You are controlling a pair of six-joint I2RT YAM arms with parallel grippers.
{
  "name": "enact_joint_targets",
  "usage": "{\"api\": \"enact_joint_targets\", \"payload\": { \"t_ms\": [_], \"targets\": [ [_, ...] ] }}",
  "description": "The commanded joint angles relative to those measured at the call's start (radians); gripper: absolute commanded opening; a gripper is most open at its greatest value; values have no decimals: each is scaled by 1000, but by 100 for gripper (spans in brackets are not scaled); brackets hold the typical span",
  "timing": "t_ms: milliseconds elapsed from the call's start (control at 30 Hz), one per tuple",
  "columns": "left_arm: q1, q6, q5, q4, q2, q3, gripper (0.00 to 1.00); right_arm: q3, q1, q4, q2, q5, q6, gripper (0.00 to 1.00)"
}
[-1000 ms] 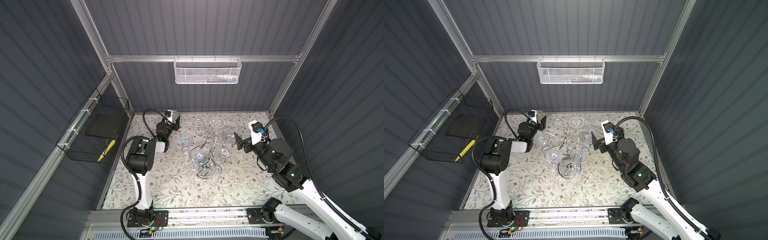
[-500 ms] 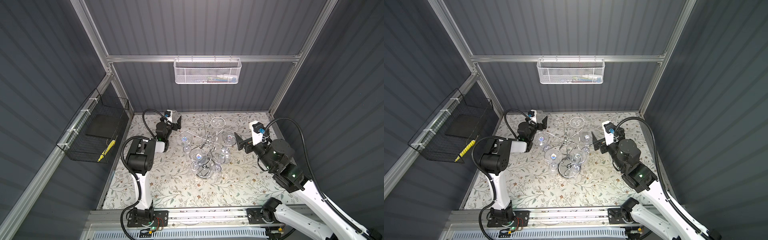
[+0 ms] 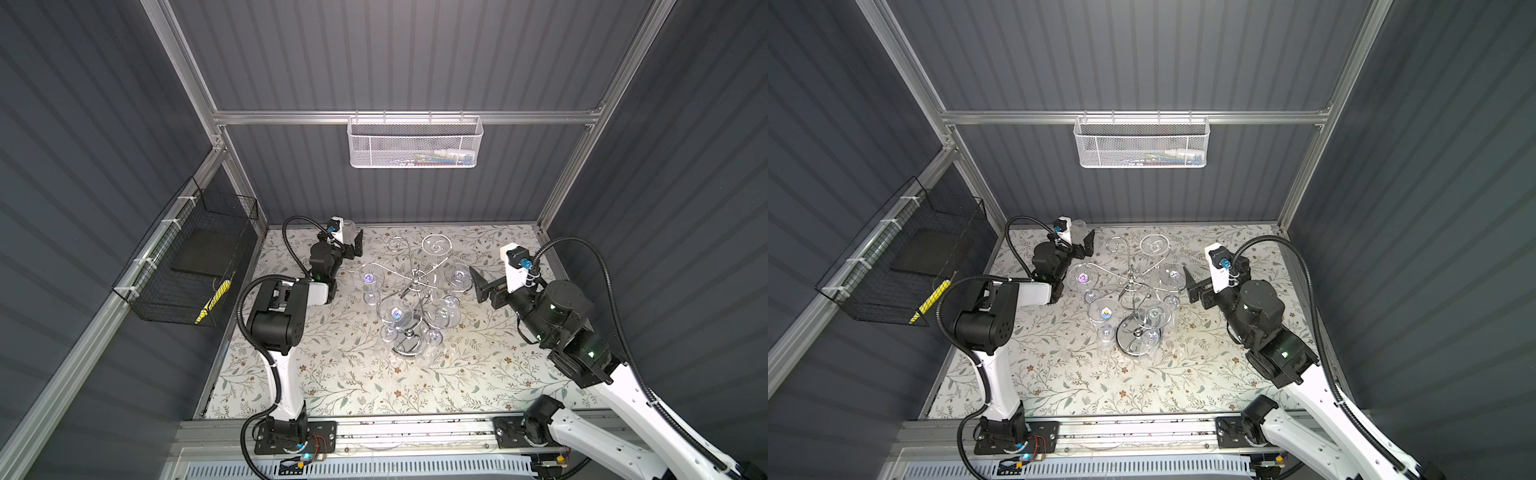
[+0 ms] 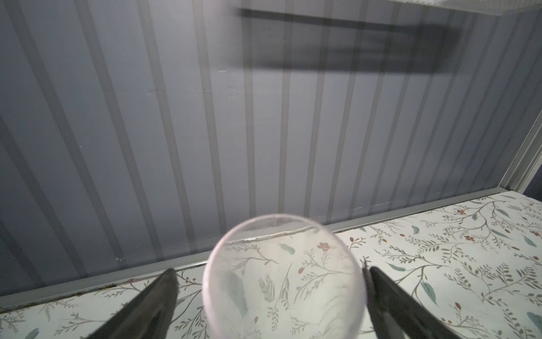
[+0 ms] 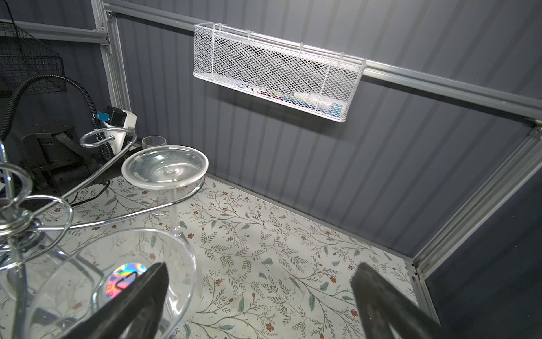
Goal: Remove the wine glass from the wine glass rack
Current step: 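Lower the clear flute upright onto the table near the far corner with the left gripper, then open and raise the left gripper while the right arm swings toward the rack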
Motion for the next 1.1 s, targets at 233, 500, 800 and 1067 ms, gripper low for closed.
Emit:
{"api": "enact_joint_targets", "payload": {
  "t_ms": [233, 500, 800, 1067],
  "targets": [
    [8, -19, 16, -92, -115, 28, 100, 43, -2, -23, -9, -37, 16, 99],
    [8, -20, 30, -213, -201, 112, 100, 101, -3, -56, -30, -54, 38, 99],
    [9, 52, -10, -488, -361, 258, 100, 208, -2, -186, -48, -67, 124, 99],
    [16, 34, -78, -770, -582, 292, 100, 412, -2, -403, 39, -63, 240, 99]
  ]
}}
